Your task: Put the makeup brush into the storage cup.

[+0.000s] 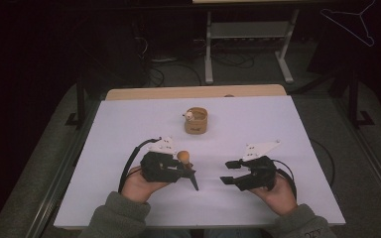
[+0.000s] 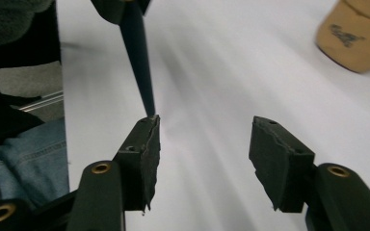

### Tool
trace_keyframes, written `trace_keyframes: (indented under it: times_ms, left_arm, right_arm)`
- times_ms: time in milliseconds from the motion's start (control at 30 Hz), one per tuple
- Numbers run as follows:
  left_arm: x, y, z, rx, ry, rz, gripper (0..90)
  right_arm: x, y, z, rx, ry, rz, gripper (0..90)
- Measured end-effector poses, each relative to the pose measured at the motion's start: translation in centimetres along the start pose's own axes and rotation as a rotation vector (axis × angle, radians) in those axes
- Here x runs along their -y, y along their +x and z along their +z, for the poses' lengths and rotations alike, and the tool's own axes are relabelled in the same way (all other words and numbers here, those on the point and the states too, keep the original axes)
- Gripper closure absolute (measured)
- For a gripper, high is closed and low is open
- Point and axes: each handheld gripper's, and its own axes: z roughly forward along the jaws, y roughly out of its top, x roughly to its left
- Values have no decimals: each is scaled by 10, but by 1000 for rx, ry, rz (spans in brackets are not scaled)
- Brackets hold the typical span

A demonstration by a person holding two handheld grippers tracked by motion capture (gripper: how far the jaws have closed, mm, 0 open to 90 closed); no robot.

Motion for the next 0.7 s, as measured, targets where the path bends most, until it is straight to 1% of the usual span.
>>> trace_keyframes:
  times_ms: [167,333,433,533,600,667,700]
  left_arm:
    - [-3,3,-1,-7,2,0,722]
    - [-6,9,-2,-17,-12,-23,722]
    - [-8,13,-2,-29,-3,-30,722]
    - [-13,17,-2,-32,-5,-40,722]
    - [-17,20,-1,-38,5,-44,722]
    - [-23,24,-1,-40,1,-45,722]
    - [-26,26,-1,-40,3,-51,722]
  right_arm:
    - [9,-4,-14,39,-13,26,402]
    - [19,-8,-26,78,-17,49,387]
    - [24,-10,-33,100,-17,63,383]
    - [30,-12,-39,121,-14,69,375]
    - [33,-14,-43,133,-13,80,366]
    - [36,-15,-47,140,-15,89,351]
    - [37,-16,-48,151,-13,86,341]
